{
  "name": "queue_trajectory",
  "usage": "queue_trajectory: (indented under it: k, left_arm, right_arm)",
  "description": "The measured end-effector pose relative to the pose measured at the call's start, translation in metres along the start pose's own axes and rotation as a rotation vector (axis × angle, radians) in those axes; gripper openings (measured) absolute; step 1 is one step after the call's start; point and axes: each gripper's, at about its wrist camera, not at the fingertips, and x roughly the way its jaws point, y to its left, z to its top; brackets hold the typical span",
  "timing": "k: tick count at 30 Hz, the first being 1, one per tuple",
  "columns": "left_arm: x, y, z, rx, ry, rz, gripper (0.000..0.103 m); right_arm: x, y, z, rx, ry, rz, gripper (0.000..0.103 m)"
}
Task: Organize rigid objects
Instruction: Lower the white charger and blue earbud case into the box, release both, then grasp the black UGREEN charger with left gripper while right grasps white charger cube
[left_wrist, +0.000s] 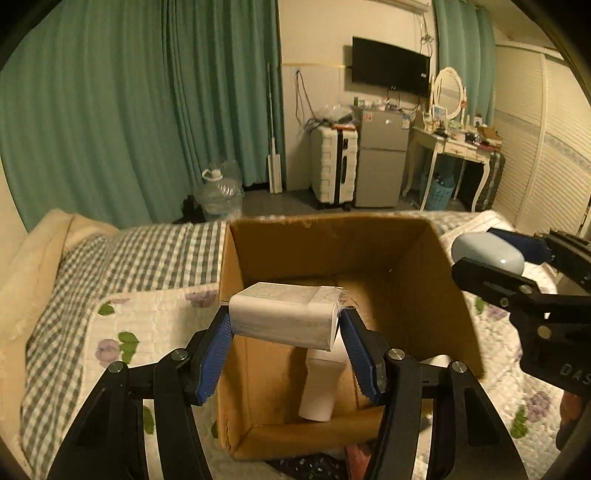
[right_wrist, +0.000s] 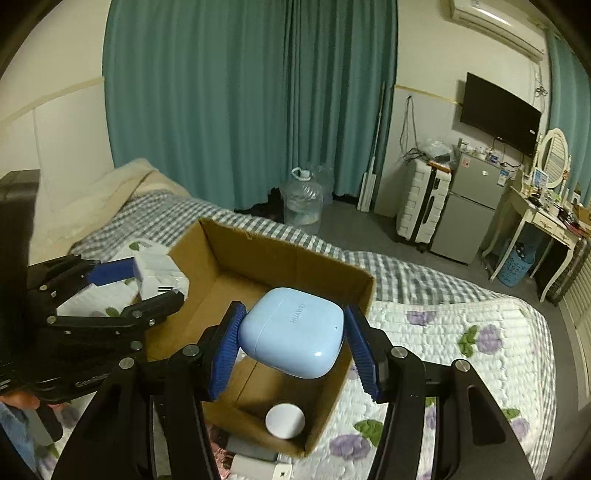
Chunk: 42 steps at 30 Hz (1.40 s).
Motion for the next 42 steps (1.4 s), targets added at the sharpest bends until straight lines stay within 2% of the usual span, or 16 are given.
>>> queue_trajectory:
  k: [9,16,19,22,25,28,34,37,42]
  left_arm:
    - [0.035,-0.004,-0.011,0.026,0.040,-0.006,0.062]
    - [0.031,-0.009,-0.012,0.041,0.020,0.003,0.064]
    - [0.022,-0.007,-0.010,0.034,0.015,0.011,0.064]
    - [0.004,-0.005,-0.008,0.019,-0.003,0.013,0.065]
    - [-0.019,0.000,-0.009,0.004,-0.015,0.016,0.066]
    - [-0.053,0.003,-0.017,-0.008,-0.066,0.027,0.066]
    - [-0.081,0.010,-0.048,-0.063,-0.049,0.039,0.068]
    - [-0.078,0.010,-0.074,-0.104,-0.014,0.030,0.068]
    - [-0.057,0.006,-0.108,-0.133,0.049,0.046,0.068]
  right_arm:
    - [0.031,-0.008,-0.012,0.007,0.048,0.014,0.055]
    - [0.036,-0.020,0.000,0.052,0.018,0.037,0.055]
    - [0.035,-0.026,0.007,0.080,0.021,0.016,0.079]
    - [0.021,-0.028,0.010,0.106,0.006,0.034,0.080]
    - [-0.003,-0.025,0.005,0.095,-0.005,0.013,0.084]
    - [-0.033,-0.020,-0.006,0.086,-0.028,-0.007,0.091]
    - [-0.068,-0.007,-0.050,0.084,-0.024,-0.063,0.091]
    - [-0.063,-0.001,-0.080,0.106,0.004,-0.065,0.091]
    - [-0.020,0.015,-0.131,0.116,0.121,-0.056,0.091]
